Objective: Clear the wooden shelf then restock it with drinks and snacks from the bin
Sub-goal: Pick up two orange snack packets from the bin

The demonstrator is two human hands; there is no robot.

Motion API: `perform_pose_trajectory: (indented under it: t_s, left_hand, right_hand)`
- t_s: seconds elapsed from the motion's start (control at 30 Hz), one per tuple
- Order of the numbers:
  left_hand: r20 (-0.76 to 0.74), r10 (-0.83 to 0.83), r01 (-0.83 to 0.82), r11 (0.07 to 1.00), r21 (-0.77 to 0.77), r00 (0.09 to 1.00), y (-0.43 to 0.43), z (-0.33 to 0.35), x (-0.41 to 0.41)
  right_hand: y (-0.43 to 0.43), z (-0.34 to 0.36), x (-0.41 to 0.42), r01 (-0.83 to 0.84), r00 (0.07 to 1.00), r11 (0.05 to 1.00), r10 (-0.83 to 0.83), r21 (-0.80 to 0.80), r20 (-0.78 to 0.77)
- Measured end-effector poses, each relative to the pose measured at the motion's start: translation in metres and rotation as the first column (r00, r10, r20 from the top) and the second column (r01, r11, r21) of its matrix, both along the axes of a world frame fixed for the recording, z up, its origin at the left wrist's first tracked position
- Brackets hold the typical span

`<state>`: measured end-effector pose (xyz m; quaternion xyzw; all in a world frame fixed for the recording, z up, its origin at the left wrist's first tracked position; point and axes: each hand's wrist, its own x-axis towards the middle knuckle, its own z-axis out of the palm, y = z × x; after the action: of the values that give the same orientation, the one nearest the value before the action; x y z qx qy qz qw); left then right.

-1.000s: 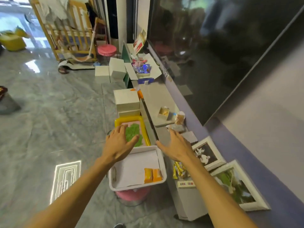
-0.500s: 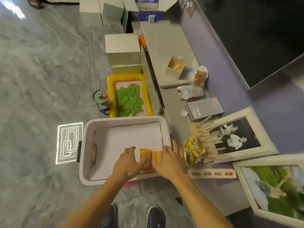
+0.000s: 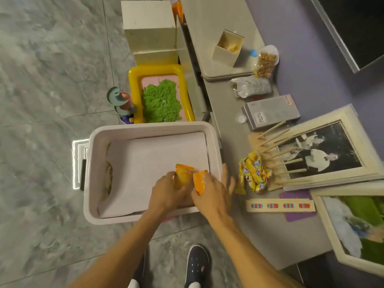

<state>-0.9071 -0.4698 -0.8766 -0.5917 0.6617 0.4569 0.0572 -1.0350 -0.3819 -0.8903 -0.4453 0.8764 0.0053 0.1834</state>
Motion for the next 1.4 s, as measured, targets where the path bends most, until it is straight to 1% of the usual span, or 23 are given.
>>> perform_pose_trajectory:
  t_s: [0.13, 0.23, 0.27, 0.37, 0.53, 0.63, 0.73, 0.87, 0.97, 1.03, 1.13, 1.17, 1.27, 1.37, 1.4]
  left_hand:
    - [-0.043, 0.050, -0.052, 0.996, -0.067, 0.998, -0.009, 0.027, 0.009]
    - [-0.090, 0.092, -0.103, 0.986, -0.129, 0.992, -0.025, 0.074, 0.014]
    - [-0.114, 0.102, -0.119, 0.981, -0.151, 0.988, -0.032, 0.095, 0.015]
    - [-0.201, 0.086, -0.134, 0.962, -0.238, 0.976, -0.051, 0.173, 0.013]
    - [-0.336, 0.013, -0.144, 0.919, -0.367, 0.942, -0.068, 0.332, 0.012]
    - [-0.335, -0.019, -0.143, 0.881, -0.451, 0.942, -0.073, 0.421, 0.016]
    - [-0.364, -0.042, -0.139, 0.878, -0.458, 0.931, -0.069, 0.501, 0.018]
    - [-0.408, -0.142, -0.105, 0.844, -0.527, 0.902, -0.060, 0.582, 0.010]
    - [-0.423, -0.255, -0.051, 0.806, -0.590, 0.869, -0.050, 0.620, -0.006]
    - [-0.437, -0.320, -0.008, 0.799, -0.601, 0.840, -0.039, 0.637, -0.021]
    - [-0.458, -0.444, 0.096, 0.791, -0.605, 0.770, -0.014, 0.649, -0.046]
    - [-0.444, -0.483, 0.139, 0.779, -0.612, 0.755, -0.004, 0.650, -0.055]
    - [-0.433, -0.605, 0.263, 0.736, -0.624, 0.668, 0.041, 0.648, -0.081]
    - [-0.414, -0.709, 0.395, 0.679, -0.619, 0.570, 0.103, 0.646, -0.102]
    - [-0.423, -0.738, 0.434, 0.660, -0.614, 0.525, 0.126, 0.643, -0.109]
  right_hand:
    - [-0.012, 0.029, -0.006, 0.074, 0.994, 0.992, -0.066, -0.098, 0.088]
    - [-0.027, 0.083, -0.012, 0.176, 0.964, 0.960, -0.123, -0.216, 0.238]
    - [-0.032, 0.107, -0.014, 0.202, 0.955, 0.946, -0.133, -0.254, 0.265]
    - [-0.047, 0.187, -0.019, 0.229, 0.953, 0.901, -0.131, -0.367, 0.273]
    - [-0.062, 0.341, -0.032, 0.213, 0.955, 0.811, -0.056, -0.544, 0.290]
    - [-0.059, 0.436, -0.038, 0.206, 0.954, 0.747, -0.008, -0.632, 0.301]
    - [-0.049, 0.520, -0.039, 0.191, 0.960, 0.696, 0.013, -0.692, 0.279]
    - [-0.032, 0.594, -0.045, 0.157, 0.978, 0.634, 0.007, -0.757, 0.208]
    - [-0.011, 0.628, -0.053, 0.143, 0.988, 0.567, -0.036, -0.811, 0.149]
    - [0.010, 0.640, -0.059, 0.172, 0.985, 0.522, -0.114, -0.835, 0.132]
    - [0.052, 0.645, -0.066, 0.236, 0.961, 0.490, -0.246, -0.840, 0.126]
    - [0.070, 0.644, -0.067, 0.260, 0.948, 0.482, -0.291, -0.837, 0.128]
    - [0.137, 0.643, -0.062, 0.328, 0.880, 0.435, -0.463, -0.838, 0.104]
    - [0.215, 0.637, -0.048, 0.415, 0.778, 0.368, -0.618, -0.832, 0.114]
    - [0.241, 0.634, -0.042, 0.444, 0.742, 0.343, -0.658, -0.828, 0.126]
